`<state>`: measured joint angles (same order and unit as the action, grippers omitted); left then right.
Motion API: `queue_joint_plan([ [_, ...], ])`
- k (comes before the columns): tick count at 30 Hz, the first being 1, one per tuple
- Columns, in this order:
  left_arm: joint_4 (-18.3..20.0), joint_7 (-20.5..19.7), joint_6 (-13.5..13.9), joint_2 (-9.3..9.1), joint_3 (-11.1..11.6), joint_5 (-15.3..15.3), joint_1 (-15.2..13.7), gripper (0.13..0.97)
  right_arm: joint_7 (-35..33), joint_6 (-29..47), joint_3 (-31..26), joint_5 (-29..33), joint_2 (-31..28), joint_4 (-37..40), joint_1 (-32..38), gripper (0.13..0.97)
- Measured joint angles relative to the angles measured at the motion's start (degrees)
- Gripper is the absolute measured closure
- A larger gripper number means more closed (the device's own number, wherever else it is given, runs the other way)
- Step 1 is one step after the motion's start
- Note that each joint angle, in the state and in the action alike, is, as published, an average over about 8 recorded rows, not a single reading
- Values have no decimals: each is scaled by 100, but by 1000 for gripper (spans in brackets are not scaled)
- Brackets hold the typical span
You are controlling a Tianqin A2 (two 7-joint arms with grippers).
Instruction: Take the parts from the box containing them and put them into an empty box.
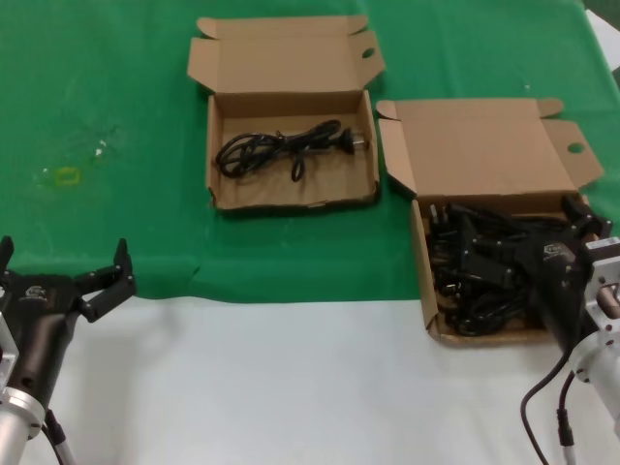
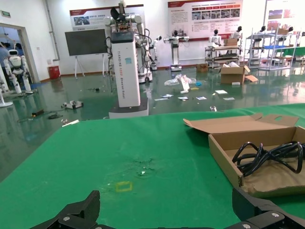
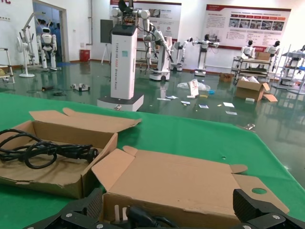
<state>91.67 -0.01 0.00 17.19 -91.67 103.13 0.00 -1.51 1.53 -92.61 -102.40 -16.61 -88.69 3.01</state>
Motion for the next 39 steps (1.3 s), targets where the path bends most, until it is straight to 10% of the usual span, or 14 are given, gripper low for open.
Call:
queue_joint_plan([
  [39, 0, 4, 0, 0, 0, 0, 0, 132, 0, 0, 0, 0, 0, 0, 0, 129],
])
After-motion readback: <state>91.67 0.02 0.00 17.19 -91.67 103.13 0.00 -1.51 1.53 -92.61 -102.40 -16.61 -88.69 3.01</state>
